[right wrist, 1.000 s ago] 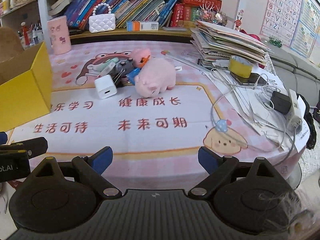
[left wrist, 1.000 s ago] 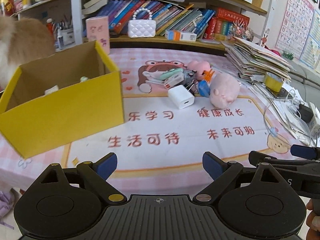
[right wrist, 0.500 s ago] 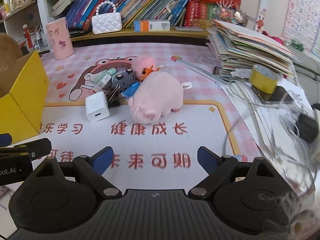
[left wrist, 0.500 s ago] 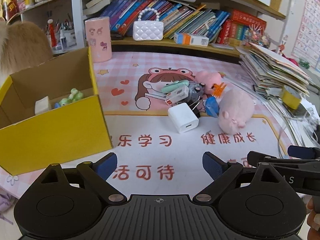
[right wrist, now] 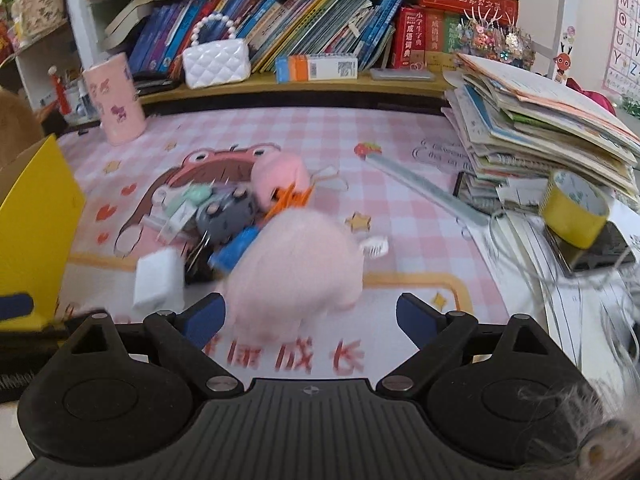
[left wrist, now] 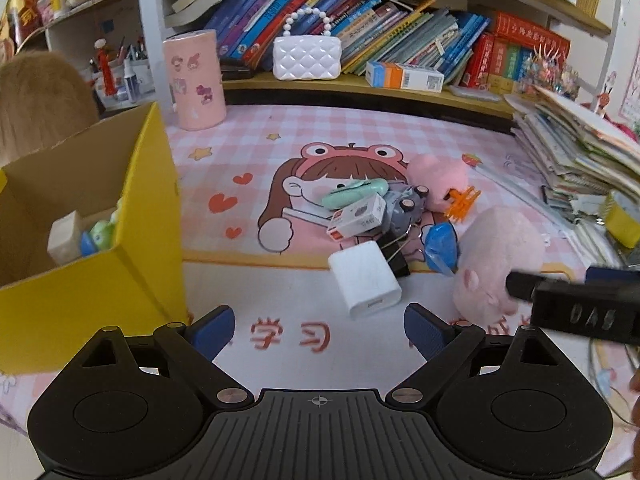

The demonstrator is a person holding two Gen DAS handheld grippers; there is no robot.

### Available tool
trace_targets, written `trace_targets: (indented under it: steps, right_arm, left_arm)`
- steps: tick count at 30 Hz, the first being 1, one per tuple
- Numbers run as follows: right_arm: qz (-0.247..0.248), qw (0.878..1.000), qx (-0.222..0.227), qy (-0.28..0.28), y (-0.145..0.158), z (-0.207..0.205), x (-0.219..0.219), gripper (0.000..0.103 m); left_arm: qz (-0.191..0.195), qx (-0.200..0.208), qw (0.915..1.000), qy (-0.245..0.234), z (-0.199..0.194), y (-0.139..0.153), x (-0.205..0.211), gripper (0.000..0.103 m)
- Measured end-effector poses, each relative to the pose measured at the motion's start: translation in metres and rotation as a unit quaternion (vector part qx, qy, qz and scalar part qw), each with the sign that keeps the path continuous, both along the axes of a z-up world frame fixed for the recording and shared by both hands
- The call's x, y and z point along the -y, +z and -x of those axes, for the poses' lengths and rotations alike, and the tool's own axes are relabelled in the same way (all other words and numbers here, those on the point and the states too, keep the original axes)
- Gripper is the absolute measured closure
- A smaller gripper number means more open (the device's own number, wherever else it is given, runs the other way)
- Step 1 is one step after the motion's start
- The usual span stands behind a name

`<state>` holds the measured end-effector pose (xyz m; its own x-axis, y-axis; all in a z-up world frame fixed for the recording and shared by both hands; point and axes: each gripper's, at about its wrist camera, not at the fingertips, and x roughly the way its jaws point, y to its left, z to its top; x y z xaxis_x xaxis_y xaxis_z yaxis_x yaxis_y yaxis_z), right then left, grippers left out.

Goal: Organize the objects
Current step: 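Grasp the pink plush pig with the right tool while the left tool grasps the white charger cube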

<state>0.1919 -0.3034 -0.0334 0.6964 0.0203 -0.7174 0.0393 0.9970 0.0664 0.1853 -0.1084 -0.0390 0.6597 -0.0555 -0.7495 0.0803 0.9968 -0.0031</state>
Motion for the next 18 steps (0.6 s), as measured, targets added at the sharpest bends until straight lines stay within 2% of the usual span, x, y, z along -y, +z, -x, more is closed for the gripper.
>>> trace_targets:
  steps: [5,11,13,18]
  right_arm:
    - [-0.021,1.000,0.002,0.006,0.000,-0.027,0.011,0.003]
    - [-0.051,0.998,-0.021,0.012,-0.007,-0.055,0.013,0.003]
    - [-0.054,0.998,-0.035,0.009,-0.012,-0.062,0.013,0.003]
    - [-0.074,0.994,-0.074,0.004,-0.029,-0.074,0.016,0.008]
  left_arm:
    - [-0.014,0.001,0.9999,-0.006,-0.025,-0.012,0.017,0.012]
    - [-0.004,-0.022,0.9998,0.002,-0.051,-0.023,0.031,0.023]
    - [-0.004,-0.035,0.9994,0.004,-0.058,-0.029,0.033,0.036]
    - [0.017,-0.073,0.9971,0.008,-0.067,-0.043,0.031,0.058]
